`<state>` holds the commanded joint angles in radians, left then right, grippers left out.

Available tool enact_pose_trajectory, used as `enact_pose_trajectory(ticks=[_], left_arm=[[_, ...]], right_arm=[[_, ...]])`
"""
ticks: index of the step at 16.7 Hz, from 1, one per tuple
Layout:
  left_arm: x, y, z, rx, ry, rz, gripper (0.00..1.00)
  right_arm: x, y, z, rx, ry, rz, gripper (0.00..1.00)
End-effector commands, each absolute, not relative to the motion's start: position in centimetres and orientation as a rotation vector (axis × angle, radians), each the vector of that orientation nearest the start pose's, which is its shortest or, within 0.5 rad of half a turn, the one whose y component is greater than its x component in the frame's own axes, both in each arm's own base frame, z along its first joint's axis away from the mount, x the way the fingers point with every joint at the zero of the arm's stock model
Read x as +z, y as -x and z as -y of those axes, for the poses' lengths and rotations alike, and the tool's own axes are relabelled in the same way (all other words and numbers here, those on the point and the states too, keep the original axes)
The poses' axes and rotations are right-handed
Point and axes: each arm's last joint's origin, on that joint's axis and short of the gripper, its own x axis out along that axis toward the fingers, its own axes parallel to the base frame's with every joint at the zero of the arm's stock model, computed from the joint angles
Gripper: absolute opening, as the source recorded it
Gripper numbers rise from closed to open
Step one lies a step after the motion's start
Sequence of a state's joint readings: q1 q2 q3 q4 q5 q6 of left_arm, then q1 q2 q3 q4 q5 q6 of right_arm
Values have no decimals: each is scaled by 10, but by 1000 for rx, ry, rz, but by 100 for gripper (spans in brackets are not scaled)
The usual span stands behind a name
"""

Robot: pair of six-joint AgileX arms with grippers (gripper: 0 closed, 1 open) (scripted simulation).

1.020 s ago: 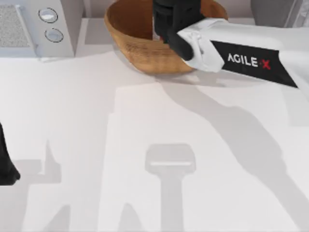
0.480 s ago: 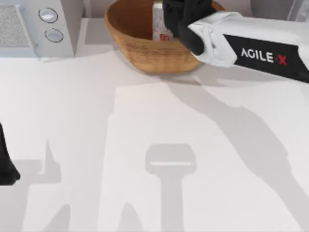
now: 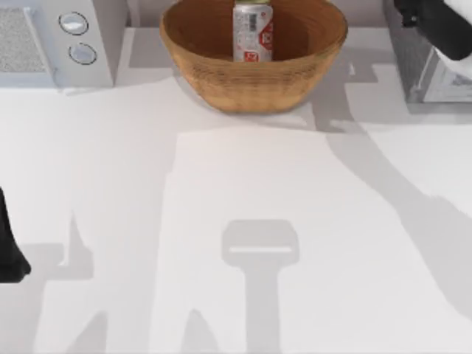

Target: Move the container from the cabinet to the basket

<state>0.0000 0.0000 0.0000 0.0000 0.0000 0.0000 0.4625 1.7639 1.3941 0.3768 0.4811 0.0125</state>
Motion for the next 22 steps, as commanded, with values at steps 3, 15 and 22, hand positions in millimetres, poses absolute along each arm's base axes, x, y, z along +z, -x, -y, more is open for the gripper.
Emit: enact_pose_trajectory(ticks=[3, 15, 22], left_arm=[[160, -106, 1, 0, 0, 0, 100], [160, -106, 1, 0, 0, 0, 100], [160, -106, 1, 0, 0, 0, 100]], right_arm=[[346, -330, -127, -1, 1, 14, 100], [232, -121, -7, -1, 1, 25, 100], [161, -106, 1, 0, 0, 0, 100]])
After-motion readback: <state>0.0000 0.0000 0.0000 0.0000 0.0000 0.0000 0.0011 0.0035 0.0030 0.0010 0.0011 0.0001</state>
